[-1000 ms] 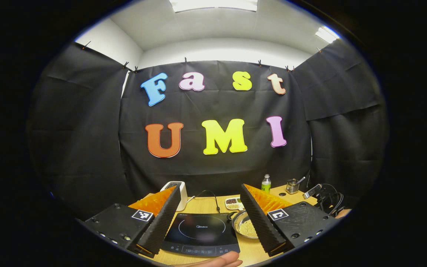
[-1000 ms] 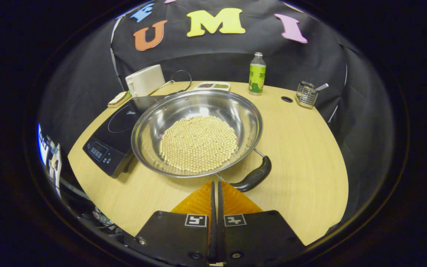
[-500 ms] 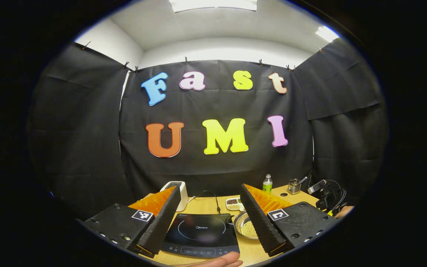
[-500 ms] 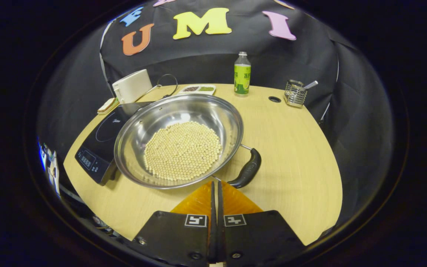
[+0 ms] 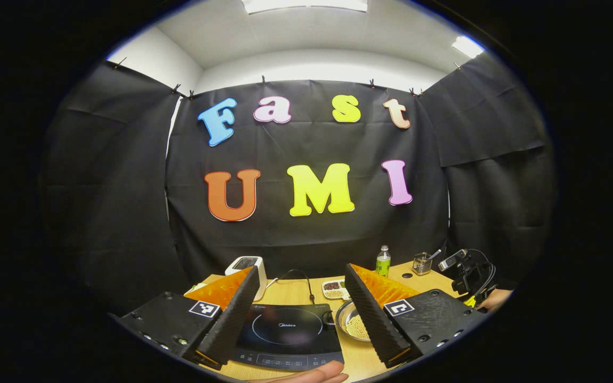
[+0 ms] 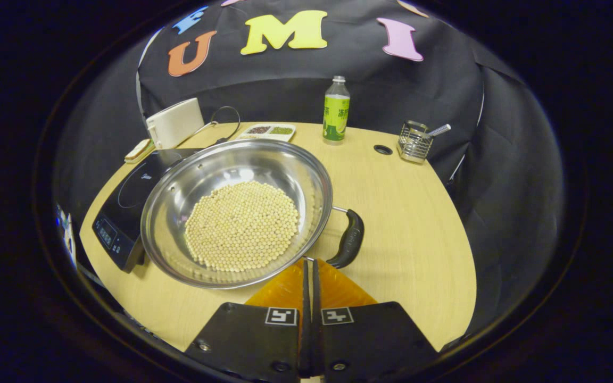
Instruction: First push the handle of the pot to place it horizontally, then grasp the pot with both hands and set it on the induction cooktop.
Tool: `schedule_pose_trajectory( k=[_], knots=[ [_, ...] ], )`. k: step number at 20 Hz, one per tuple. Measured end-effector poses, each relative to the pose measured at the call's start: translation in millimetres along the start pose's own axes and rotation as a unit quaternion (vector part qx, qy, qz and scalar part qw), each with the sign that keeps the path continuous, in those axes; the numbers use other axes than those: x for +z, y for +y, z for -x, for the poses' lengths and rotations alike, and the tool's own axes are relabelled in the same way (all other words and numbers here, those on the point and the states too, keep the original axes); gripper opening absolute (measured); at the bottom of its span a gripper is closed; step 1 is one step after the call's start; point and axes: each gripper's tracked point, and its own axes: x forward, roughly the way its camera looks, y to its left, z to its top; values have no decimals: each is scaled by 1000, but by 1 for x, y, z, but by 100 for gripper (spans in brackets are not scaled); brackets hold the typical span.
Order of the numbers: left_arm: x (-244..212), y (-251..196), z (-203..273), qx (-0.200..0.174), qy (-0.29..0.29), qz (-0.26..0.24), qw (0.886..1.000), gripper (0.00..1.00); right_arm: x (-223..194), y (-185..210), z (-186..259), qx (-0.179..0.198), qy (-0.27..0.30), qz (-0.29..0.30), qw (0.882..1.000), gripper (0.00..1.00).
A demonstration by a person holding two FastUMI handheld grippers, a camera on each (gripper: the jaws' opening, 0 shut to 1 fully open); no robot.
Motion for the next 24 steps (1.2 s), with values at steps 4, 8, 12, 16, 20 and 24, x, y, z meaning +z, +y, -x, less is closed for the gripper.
schedule_pose_trajectory(
  k=[4,8,12,16,20,24],
  knots=[
    [-15,3,-13,2,14,6,1000,96,7,-7,-9,-6,-2,-4,1000,4],
    [-31,7,-27,5,32,13,999,96,17,-13,-17,-12,-4,-5,1000,1],
    [-43,9,-45,5,46,19,999,96,25,-16,-28,-22,-10,1,1000,1],
    [-58,6,-65,3,68,22,997,96,27,-15,-27,-9,-13,-21,1000,1],
    [-81,3,-84,0,102,23,994,96,36,-25,-11,-21,-42,-26,999,1],
    [-120,-10,-101,-9,155,37,987,96,43,-26,4,-9,-61,-50,997,8]
  ],
)
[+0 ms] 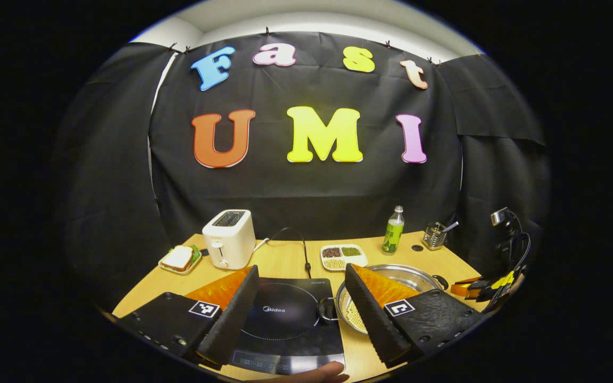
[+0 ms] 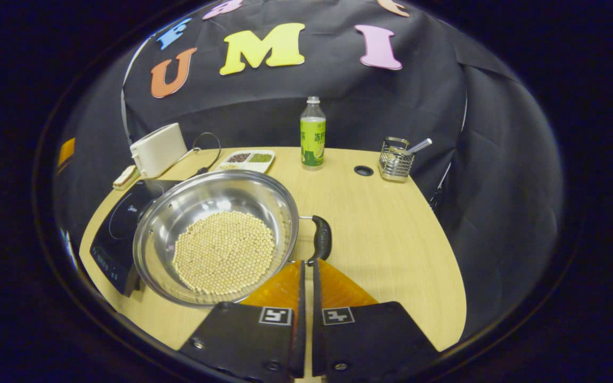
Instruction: First push the handle of the pot to place it horizontally, then grasp the pot with both hands and set it on the induction cooktop.
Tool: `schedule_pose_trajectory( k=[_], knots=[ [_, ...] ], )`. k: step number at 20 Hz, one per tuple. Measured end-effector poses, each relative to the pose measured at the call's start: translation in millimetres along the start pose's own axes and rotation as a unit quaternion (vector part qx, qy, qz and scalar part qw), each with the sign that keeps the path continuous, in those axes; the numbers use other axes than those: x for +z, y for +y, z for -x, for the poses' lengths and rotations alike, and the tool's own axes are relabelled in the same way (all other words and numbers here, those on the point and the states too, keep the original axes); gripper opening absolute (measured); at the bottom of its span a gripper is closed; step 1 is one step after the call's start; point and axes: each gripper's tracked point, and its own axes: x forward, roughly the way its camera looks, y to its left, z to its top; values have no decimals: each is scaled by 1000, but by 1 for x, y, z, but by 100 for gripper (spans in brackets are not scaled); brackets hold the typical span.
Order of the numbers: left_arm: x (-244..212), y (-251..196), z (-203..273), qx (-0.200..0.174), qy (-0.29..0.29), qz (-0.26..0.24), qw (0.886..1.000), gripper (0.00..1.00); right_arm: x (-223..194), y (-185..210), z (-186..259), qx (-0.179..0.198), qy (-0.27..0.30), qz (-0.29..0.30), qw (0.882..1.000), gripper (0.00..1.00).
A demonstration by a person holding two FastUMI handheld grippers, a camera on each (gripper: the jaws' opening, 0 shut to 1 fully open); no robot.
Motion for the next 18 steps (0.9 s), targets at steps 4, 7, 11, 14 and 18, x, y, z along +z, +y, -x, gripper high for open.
schedule_pose_trajectory(
  k=[4,7,11,14,18],
  knots=[
    [-34,-16,-29,-14,54,4,998,96,4,-6,-7,12,0,-32,999,83],
    [-66,-22,-49,-20,102,18,994,97,12,-13,-12,21,4,-67,997,80],
    [-96,-29,-74,-23,150,21,988,96,21,-15,-22,27,5,-57,998,82],
    [-110,-30,-88,-18,170,21,985,95,26,-9,-32,37,11,-43,998,82],
    [-121,-34,-98,-20,191,28,981,95,26,-1,-48,48,26,-40,998,82]
  ],
)
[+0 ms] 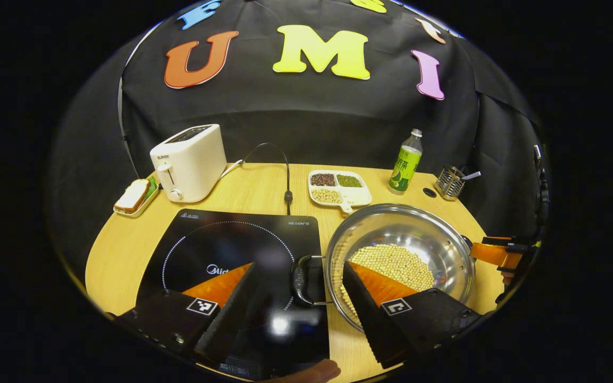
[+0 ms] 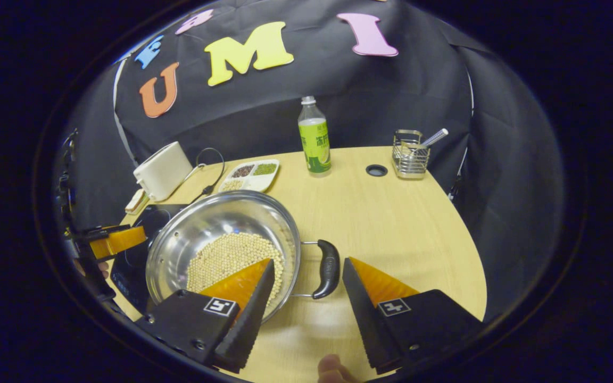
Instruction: First push the handle of the pot to place it horizontally, then grasp the pot with both hands and set it on the induction cooktop.
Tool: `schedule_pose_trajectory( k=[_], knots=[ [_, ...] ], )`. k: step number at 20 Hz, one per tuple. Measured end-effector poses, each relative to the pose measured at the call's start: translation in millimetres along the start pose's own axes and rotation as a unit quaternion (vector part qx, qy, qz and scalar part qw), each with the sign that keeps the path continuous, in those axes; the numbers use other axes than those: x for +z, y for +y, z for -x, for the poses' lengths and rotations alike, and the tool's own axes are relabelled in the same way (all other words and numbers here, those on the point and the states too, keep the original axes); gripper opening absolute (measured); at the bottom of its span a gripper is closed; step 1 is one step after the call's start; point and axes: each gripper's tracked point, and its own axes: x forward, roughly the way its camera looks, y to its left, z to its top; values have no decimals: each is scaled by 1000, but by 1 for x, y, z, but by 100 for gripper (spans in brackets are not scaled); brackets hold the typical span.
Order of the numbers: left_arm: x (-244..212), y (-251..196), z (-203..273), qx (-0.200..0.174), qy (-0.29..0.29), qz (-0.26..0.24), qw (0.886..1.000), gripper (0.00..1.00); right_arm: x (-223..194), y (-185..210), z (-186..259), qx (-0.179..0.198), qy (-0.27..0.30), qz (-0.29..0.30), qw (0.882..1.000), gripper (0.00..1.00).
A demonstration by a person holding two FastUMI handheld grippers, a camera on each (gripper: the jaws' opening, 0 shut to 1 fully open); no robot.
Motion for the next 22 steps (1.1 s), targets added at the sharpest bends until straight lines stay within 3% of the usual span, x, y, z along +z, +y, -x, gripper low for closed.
schedule_pose_trajectory(
  k=[3,7,10,16,21,22],
  knots=[
    [-7,-8,-11,-5,22,-9,1000,96,4,-13,-12,-26,2,12,1000,82],
    [-17,-15,-19,-9,43,-17,999,96,3,-16,-25,-26,12,17,999,83],
    [-20,-13,-28,-8,56,-8,998,96,-1,-17,-32,-23,21,12,999,91],
    [-23,-10,-38,-19,77,13,997,92,-1,-17,-38,-24,24,10,999,90],
    [-21,-3,-41,-25,82,16,996,75,-4,-10,-41,-18,31,2,999,81],
    [-22,-3,-42,-30,83,18,996,85,-4,-8,-42,-18,32,1,999,78]
  ],
)
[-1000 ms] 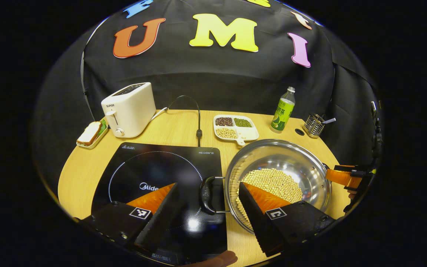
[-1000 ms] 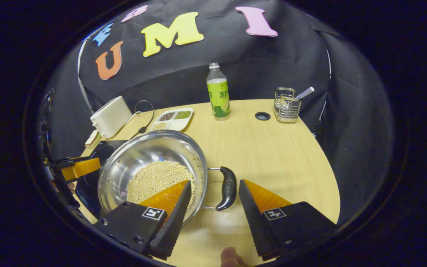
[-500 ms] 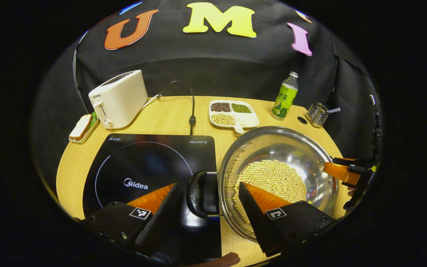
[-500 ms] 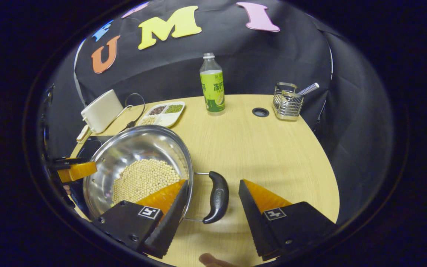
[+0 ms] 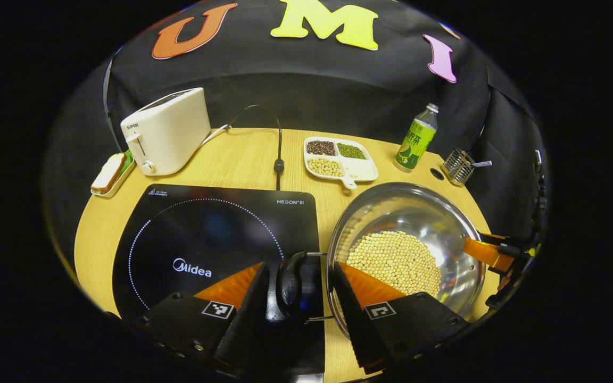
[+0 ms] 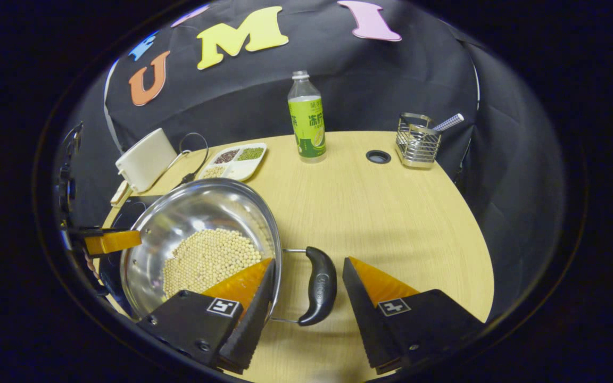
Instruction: First push the handle of the pot to place it horizontally, then grasp the pot with both hands and set it on the induction cooktop.
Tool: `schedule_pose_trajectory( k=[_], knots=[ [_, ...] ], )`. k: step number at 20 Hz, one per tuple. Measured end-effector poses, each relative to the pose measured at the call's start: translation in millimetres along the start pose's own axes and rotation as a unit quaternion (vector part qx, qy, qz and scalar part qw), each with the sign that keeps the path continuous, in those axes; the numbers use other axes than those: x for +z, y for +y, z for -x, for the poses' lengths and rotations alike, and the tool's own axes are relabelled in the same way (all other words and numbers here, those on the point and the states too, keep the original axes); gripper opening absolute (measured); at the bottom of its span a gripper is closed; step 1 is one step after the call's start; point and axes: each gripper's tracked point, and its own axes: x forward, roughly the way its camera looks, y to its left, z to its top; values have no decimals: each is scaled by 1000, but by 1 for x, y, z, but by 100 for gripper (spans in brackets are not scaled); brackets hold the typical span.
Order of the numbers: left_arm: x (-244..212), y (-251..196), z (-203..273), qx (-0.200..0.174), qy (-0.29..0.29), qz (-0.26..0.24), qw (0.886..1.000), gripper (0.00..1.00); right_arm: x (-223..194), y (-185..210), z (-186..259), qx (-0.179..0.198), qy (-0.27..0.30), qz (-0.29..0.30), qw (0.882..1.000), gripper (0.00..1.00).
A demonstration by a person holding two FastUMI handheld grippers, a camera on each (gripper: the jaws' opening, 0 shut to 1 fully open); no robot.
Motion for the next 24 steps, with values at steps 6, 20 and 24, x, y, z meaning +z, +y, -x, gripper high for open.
schedule_pose_trajectory(
  k=[6,20,24],
  knots=[
    [0,-4,0,-19,-4,-4,1000,59,-1,3,-1,4,2,-5,1000,65],
    [14,-24,34,-42,-32,-15,998,51,7,-4,44,-11,-6,-11,1000,60],
    [29,-24,66,-42,-52,-29,997,51,20,6,72,-1,-11,-12,1000,61]
  ],
)
